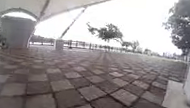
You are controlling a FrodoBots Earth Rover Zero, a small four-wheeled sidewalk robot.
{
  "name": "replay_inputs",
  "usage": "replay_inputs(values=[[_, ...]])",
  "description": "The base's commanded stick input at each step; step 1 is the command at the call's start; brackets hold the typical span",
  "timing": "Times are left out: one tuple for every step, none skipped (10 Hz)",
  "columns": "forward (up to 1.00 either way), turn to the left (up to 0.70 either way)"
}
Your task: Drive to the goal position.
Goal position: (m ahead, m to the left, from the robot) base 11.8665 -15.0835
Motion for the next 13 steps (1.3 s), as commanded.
replay_inputs(values=[[0.85, -0.34], [0.85, -0.3], [0.85, -0.26], [0.85, 0.0], [0.85, 0.0], [0.85, 0.0], [0.85, 0.0], [0.99, 0.0], [1.0, -0.36], [1.0, -0.4], [1.0, -0.4], [1.0, -0.4], [1.0, -0.4]])
